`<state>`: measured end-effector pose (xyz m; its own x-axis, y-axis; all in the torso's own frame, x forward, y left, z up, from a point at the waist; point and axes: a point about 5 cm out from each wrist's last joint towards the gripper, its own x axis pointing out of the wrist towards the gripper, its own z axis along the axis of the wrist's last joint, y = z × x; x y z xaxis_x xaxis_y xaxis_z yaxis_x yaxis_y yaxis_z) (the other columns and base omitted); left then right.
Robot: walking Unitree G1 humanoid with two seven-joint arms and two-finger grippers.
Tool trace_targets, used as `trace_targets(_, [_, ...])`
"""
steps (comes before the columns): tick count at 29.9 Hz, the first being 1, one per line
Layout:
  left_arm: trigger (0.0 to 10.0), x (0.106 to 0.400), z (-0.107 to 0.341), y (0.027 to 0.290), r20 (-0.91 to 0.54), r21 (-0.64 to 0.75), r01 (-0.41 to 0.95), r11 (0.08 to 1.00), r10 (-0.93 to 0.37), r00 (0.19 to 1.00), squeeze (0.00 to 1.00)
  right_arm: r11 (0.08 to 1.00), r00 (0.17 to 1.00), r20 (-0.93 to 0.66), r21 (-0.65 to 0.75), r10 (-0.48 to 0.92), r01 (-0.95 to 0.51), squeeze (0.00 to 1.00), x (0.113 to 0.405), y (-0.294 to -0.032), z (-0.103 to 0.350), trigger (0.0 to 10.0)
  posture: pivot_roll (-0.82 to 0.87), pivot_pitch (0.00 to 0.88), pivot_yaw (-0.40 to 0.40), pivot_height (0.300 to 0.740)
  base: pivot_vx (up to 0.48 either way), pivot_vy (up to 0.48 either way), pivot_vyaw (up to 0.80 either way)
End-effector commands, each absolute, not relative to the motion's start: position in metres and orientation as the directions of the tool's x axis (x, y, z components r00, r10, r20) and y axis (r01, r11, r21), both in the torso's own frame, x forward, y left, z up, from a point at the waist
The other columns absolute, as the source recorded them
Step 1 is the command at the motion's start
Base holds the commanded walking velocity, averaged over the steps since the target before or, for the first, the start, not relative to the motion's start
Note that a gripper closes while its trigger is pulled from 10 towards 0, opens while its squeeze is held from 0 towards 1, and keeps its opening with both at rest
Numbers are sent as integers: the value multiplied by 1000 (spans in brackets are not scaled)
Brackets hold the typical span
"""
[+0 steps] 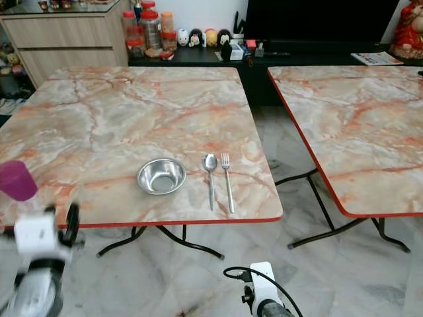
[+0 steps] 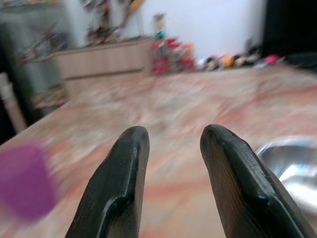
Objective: Setting the table
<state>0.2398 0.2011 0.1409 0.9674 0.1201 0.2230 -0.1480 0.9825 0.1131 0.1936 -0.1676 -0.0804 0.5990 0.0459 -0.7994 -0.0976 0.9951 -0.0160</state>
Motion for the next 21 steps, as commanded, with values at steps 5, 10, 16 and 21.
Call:
trace_targets(5, [10000, 276, 149, 181, 145, 145, -5, 989, -17, 989, 0, 997, 598, -801, -19, 33, -80, 0, 194, -168, -80, 10000, 39, 0, 1, 732, 0, 0, 0])
trace_targets(10, [10000, 296, 151, 179, 88, 190, 6, 982, -23, 996, 0, 998, 599, -800, -15, 22, -57, 0, 193, -169, -81, 10000, 33, 0, 3, 732, 0, 0, 0])
trace_targets(16, [10000, 336, 159, 158, -13, 138, 81, 987, -80, 997, 1000, 999, 598, -801, -17, 13, -45, 0, 193, -171, -81, 10000, 13, 0, 6, 732, 0, 0, 0])
trace_targets(21, [10000, 348, 160, 147, -52, 127, 124, 984, -118, 992, 1000, 999, 600, -800, -17, 12, -42, 0, 193, -171, -81, 10000, 7, 0, 6, 732, 0, 0, 0])
